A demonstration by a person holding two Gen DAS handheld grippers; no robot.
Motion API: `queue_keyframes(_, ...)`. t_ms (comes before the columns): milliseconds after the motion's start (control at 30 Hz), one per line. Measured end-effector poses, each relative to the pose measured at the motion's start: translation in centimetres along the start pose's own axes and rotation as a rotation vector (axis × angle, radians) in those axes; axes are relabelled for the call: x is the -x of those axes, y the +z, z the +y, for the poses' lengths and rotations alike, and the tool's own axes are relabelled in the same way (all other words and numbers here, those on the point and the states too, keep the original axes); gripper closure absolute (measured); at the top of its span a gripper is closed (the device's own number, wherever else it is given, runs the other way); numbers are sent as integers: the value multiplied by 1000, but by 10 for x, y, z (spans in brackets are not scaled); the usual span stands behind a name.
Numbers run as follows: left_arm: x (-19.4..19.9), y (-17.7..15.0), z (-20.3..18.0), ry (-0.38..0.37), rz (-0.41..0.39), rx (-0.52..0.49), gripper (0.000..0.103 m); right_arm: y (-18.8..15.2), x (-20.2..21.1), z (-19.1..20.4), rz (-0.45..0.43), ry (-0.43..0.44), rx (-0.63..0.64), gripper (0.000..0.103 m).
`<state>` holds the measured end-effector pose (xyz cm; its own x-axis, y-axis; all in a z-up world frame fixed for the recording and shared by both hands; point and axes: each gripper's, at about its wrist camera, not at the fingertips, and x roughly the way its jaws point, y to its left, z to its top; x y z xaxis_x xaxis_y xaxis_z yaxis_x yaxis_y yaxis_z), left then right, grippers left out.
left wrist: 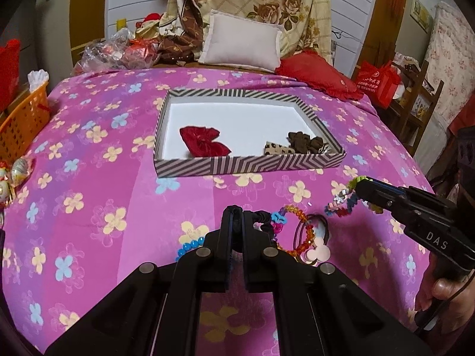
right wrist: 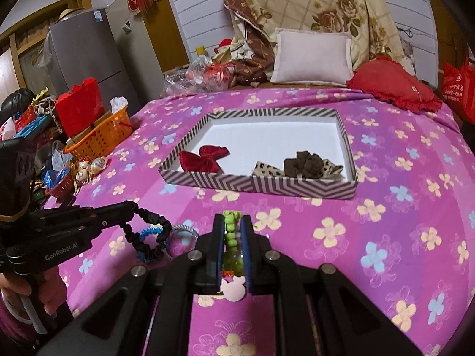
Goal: Organize jewelry
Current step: 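Carry the black scrunchie and beaded bracelet into the tray and release both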
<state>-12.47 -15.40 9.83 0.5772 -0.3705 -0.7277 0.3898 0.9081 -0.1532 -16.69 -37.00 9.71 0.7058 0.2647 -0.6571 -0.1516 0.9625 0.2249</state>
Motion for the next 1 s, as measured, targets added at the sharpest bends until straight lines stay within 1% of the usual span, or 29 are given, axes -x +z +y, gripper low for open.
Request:
queue_keyframes(300, 5, 12, -2, 23, -18, -12, 103, 15, 10, 3, -28, -14, 19, 92)
queue_keyframes(767, 1, 37, 2, 56, -42, -26, 103, 35, 8, 3, -37, -31, 38, 92)
queue_keyframes(833, 0, 40, 4, 47, -44, -20, 103, 40, 7, 1, -41, -26, 31, 92)
queue_keyframes(1000, -5, 51, 12, -7, -31, 8, 103, 50, 4, -5, -40, -10, 17, 92)
